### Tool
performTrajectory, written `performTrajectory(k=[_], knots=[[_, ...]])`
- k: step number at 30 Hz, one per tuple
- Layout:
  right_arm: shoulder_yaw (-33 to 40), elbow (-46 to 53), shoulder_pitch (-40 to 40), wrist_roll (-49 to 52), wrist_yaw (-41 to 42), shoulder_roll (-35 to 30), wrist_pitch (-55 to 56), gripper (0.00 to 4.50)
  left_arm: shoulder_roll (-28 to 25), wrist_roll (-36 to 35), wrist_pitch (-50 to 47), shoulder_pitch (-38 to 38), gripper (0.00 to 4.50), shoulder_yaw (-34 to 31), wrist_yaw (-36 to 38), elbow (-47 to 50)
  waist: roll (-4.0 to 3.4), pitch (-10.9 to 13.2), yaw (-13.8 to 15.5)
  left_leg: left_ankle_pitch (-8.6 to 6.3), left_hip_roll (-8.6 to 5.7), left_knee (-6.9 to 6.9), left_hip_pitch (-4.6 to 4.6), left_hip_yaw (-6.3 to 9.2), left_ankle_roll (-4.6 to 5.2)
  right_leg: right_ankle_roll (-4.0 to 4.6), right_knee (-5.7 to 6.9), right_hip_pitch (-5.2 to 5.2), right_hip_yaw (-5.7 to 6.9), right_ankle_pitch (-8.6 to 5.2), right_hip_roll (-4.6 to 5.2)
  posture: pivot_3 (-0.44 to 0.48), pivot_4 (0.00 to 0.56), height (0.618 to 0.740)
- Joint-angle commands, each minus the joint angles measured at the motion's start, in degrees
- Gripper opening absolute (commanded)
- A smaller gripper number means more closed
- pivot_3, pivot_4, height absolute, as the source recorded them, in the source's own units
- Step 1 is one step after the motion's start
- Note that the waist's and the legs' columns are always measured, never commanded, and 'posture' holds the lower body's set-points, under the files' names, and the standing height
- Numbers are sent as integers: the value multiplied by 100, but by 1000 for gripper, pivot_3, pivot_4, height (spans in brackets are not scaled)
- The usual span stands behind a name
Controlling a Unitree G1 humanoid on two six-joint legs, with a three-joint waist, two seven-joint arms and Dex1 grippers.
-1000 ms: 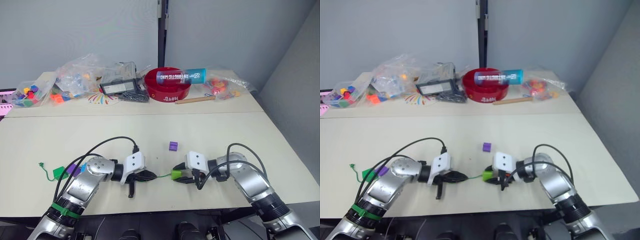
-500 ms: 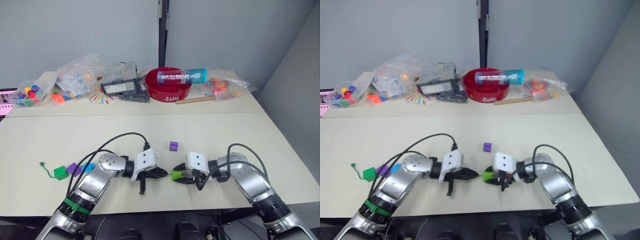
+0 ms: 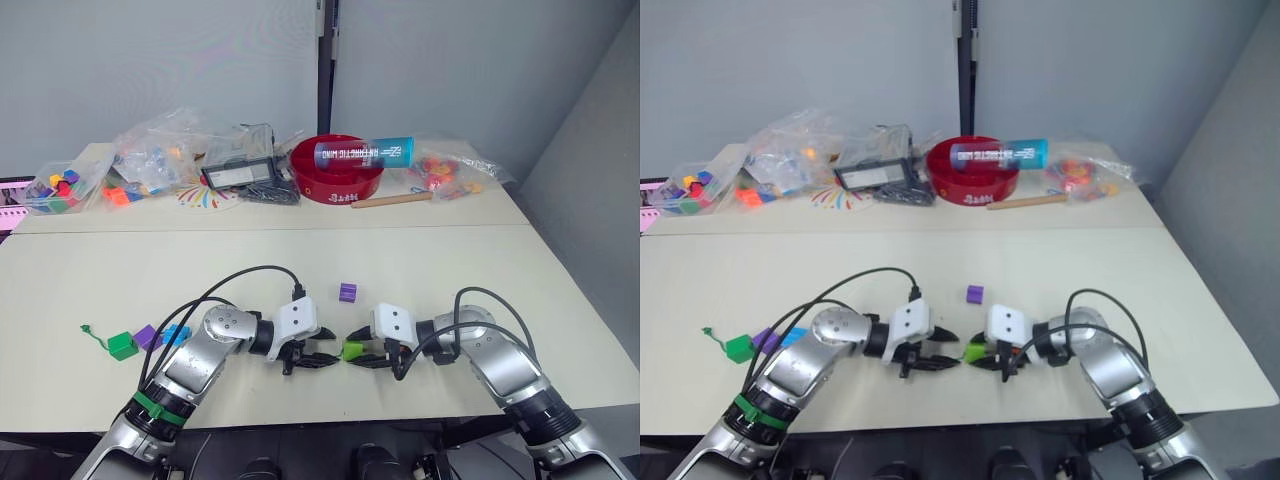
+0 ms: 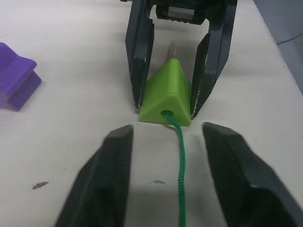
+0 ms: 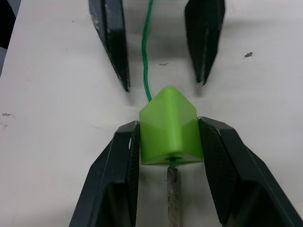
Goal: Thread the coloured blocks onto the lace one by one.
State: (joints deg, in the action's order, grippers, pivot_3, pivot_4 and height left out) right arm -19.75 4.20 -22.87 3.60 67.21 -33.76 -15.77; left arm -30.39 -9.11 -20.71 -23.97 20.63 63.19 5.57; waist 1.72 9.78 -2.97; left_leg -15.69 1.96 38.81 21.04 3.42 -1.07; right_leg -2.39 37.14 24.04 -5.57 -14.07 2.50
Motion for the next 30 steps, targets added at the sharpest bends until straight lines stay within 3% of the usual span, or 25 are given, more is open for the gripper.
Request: performTrajectory(k=[1, 6, 16, 22, 30], knots=[[-219, -93, 189, -6, 6, 52, -173, 2772, -8, -9, 153, -102, 3788, -24, 42, 181, 0, 0, 1, 0, 0, 0, 0, 0, 0, 0, 0, 0, 0, 0, 0, 0, 150, 740], [0, 131, 205, 232, 30, 2, -329, 4468, 145, 116, 224, -241, 3803, 154, -14, 24, 0, 0, 34, 0, -1, 0, 2, 0, 0, 0, -1, 0, 0, 0, 0, 0, 150, 740], [674, 663, 795, 692, -28, -717, -453, 4468, 681, 431, 457, -658, 3803, 580, 10, -632, 1, 1, 102, 0, -7, 7, 12, -1, 0, -4, -8, 2, -1, 0, 6, 0, 150, 740], [707, 570, 852, 623, -220, -814, -405, 4468, 747, 665, 447, -727, 3803, 837, 87, -951, 1, 1, 85, 0, -6, 7, 10, 0, 0, -4, -5, 1, -1, 0, 4, 0, 150, 740], [632, 512, 788, 592, -282, -793, -379, 4500, 786, 799, 488, -726, 1346, 921, 133, -1086, 1, 0, 85, 0, -6, 8, 6, -1, 0, -5, -6, -6, -1, 0, 4, 0, 150, 740]])
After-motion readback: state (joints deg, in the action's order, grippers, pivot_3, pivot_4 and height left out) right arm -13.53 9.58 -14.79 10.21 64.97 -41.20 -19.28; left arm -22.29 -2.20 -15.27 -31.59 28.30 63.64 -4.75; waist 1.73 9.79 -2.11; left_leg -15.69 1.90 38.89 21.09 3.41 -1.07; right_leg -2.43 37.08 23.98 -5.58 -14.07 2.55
